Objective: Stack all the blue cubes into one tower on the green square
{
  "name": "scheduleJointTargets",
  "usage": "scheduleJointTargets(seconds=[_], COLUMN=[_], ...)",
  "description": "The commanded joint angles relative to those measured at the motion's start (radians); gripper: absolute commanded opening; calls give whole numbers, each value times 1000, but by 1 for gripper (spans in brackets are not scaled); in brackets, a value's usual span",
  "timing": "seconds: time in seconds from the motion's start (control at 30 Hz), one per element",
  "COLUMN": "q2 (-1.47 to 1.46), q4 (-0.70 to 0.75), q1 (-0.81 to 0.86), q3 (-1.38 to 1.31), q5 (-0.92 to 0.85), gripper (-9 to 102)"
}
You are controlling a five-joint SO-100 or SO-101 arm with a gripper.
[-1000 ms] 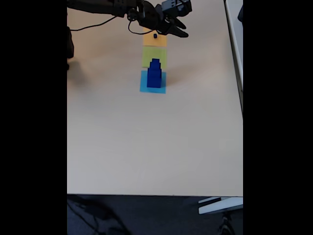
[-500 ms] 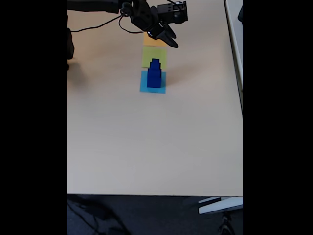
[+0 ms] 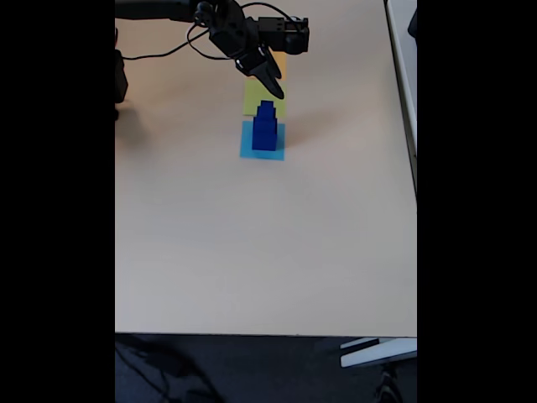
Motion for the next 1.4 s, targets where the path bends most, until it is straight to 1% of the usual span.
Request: scheduleJointTargets(seconds=[0.0, 0.4, 0.67, 1.37], q2=[69, 29, -35, -86], q4=[17, 75, 78, 101], q1=[-3, 41, 77, 51], q3=[-51, -49, -77, -103], q5=[-6, -77, -137, -121], gripper=[27, 27, 27, 27])
